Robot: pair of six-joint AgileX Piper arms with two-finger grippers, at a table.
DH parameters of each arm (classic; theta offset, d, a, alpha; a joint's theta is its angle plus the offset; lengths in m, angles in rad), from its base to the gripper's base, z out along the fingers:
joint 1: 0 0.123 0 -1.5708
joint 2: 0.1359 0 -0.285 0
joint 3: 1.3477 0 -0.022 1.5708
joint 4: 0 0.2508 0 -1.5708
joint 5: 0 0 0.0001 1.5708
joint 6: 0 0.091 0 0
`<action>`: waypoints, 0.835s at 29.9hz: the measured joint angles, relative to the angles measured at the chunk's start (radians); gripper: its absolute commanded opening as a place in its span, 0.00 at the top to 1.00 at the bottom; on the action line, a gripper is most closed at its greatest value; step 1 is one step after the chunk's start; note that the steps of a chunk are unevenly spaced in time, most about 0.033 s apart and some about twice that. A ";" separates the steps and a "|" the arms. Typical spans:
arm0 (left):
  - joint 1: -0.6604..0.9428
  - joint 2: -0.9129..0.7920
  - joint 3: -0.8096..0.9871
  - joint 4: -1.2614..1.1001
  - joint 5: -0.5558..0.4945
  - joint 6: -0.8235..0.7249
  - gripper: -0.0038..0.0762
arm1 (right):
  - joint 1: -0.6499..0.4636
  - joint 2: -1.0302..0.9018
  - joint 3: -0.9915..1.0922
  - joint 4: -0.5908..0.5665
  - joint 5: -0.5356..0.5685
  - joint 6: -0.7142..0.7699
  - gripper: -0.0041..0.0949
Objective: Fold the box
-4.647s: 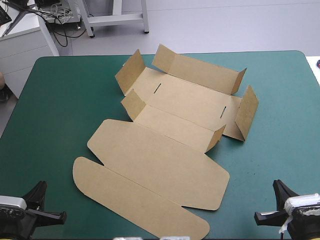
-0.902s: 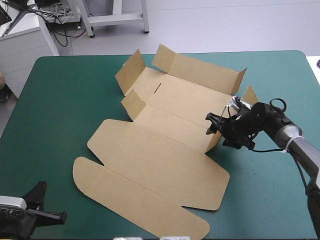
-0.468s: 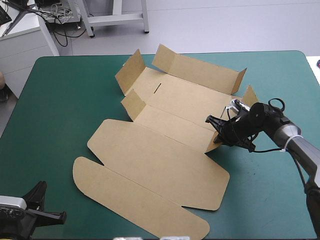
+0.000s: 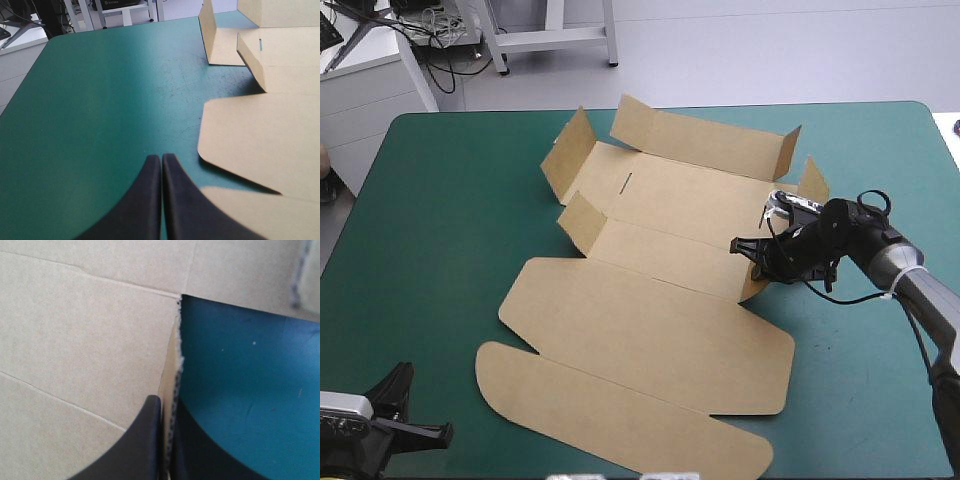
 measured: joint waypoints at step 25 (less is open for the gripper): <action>0.000 0.000 0.000 0.000 0.000 0.000 0.96 | 0.104 0.432 -0.730 -0.180 0.387 -0.758 0.96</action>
